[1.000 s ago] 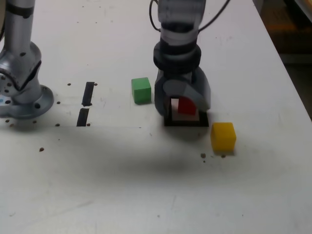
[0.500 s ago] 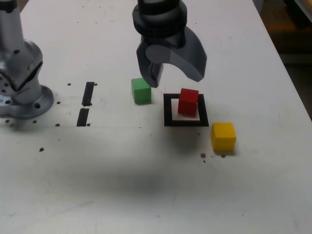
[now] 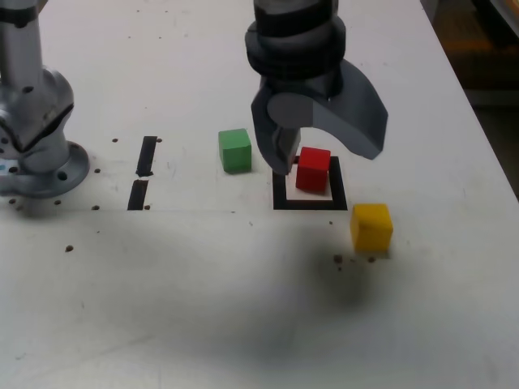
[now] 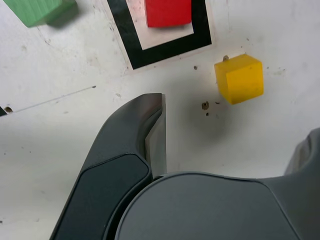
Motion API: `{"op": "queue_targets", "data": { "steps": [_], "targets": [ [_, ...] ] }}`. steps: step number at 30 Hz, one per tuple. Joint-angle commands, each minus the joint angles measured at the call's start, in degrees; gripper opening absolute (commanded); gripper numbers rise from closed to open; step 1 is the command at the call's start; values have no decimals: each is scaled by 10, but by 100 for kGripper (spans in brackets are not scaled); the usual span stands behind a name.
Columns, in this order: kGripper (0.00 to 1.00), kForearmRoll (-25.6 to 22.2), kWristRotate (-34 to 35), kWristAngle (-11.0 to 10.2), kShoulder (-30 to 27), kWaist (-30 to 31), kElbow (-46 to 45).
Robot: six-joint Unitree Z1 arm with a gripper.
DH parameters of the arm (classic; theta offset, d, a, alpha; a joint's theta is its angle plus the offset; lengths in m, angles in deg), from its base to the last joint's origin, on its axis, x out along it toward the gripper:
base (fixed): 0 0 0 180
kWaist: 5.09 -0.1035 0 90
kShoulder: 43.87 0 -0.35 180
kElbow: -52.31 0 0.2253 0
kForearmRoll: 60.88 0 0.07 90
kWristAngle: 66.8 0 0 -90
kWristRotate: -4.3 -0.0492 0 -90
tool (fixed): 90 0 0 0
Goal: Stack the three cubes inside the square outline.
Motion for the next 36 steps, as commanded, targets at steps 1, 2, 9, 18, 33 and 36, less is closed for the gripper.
{"op": "queue_targets", "data": {
  "steps": [1,2,9,18,33,36],
  "targets": [
    [97,-18,2,7,18,3,26],
    [97,-25,3,9,26,4,36],
    [96,-58,6,26,82,7,94],
    [96,-58,7,39,144,1,128],
    [93,-46,-5,44,209,-19,157],
    [93,-46,-7,44,221,-21,167]
  ]
}}
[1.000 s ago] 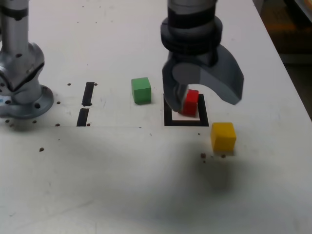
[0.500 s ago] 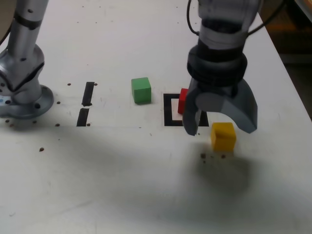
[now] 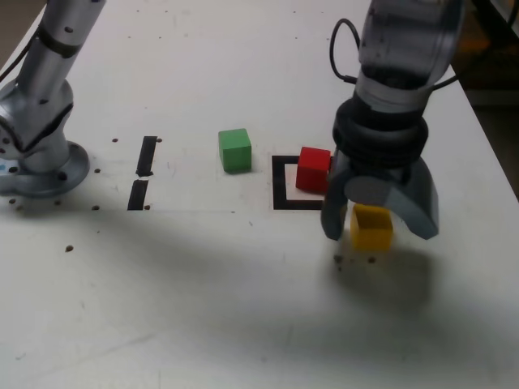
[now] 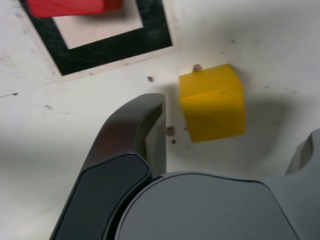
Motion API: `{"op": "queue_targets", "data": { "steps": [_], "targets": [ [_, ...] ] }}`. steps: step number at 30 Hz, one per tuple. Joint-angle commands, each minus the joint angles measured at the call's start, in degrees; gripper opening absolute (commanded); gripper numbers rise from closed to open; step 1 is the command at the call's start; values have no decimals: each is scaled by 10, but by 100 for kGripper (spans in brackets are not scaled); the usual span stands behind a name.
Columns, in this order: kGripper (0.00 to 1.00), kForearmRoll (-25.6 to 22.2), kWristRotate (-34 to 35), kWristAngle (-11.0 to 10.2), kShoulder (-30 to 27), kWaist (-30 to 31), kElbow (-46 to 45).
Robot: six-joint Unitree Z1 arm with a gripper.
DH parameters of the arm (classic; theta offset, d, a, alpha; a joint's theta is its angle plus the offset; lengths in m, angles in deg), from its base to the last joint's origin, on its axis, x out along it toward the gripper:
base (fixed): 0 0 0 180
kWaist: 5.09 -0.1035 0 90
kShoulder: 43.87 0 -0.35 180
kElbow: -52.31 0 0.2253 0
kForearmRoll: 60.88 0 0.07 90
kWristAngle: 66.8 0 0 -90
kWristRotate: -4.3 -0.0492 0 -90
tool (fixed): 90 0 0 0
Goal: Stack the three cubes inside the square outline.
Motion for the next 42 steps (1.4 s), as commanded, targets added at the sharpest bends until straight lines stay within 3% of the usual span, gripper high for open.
{"op": "queue_targets", "data": {
  "steps": [1,6,11,16,20,23,42],
  "targets": [
    [93,0,-2,1,10,-4,7],
    [89,-2,-4,-1,21,-11,13],
    [73,-5,-3,-3,23,-16,12],
    [49,-2,-1,-3,23,-20,10],
    [21,9,-5,-2,25,-20,10],
    [9,18,-10,-1,26,-20,9],
    [5,20,-13,-5,7,-13,-12]
  ]
}}
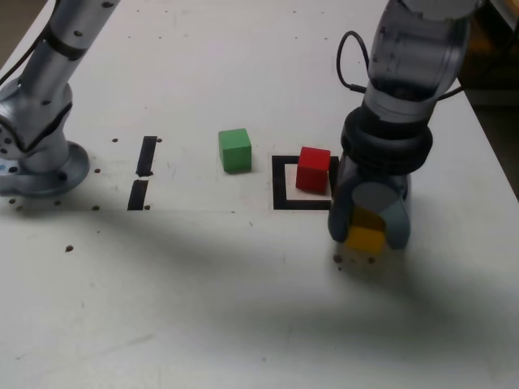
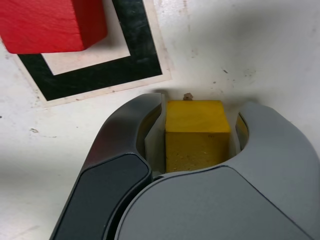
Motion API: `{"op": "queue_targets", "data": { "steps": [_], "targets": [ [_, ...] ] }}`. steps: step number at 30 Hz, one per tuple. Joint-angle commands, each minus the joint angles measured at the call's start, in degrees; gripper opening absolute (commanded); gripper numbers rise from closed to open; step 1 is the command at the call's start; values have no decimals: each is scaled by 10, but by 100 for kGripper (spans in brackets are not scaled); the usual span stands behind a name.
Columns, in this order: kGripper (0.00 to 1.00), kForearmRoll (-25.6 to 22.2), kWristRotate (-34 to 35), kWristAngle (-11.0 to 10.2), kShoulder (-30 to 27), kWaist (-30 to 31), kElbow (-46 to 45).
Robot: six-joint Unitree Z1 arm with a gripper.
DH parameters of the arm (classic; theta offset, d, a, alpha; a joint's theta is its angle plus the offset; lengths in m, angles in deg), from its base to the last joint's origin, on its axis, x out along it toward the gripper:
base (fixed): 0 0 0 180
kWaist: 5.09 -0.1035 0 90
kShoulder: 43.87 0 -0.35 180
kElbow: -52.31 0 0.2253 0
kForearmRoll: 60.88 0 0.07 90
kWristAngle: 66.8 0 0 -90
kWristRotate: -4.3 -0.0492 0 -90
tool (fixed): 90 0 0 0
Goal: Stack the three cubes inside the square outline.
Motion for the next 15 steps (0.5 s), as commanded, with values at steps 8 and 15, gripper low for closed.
{"op": "queue_targets", "data": {
  "steps": [8,15],
  "targets": [
    [5,-15,7,-13,-84,28,-11],
    [5,-37,18,-37,-186,25,-56]
  ]
}}
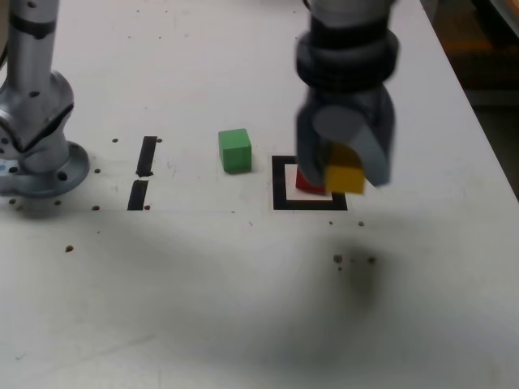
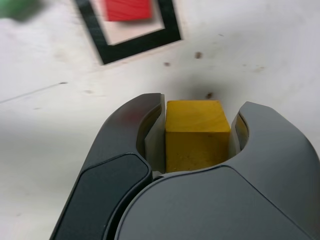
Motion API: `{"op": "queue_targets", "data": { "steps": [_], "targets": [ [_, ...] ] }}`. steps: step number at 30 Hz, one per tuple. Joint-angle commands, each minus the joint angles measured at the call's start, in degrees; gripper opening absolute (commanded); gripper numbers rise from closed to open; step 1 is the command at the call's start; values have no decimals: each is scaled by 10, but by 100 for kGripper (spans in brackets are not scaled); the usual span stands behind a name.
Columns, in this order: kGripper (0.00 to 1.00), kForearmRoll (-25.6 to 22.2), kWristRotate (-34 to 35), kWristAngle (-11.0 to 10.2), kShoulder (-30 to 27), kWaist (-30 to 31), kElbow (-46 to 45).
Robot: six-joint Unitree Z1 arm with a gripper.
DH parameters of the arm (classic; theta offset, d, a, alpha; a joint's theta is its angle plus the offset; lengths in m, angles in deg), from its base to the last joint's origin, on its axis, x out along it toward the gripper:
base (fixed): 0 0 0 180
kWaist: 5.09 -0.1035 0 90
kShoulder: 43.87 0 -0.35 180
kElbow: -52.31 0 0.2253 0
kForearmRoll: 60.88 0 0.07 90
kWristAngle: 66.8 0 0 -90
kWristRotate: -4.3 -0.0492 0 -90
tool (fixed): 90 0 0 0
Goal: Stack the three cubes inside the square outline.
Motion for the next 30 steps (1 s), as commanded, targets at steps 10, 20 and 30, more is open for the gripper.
{"op": "queue_targets", "data": {
  "steps": [10,20,30],
  "targets": [
    [5,63,-54,7,-81,-83,-127],
    [5,115,-105,25,-52,-125,-158],
    [7,130,-115,27,-26,-143,-154]
  ]
}}
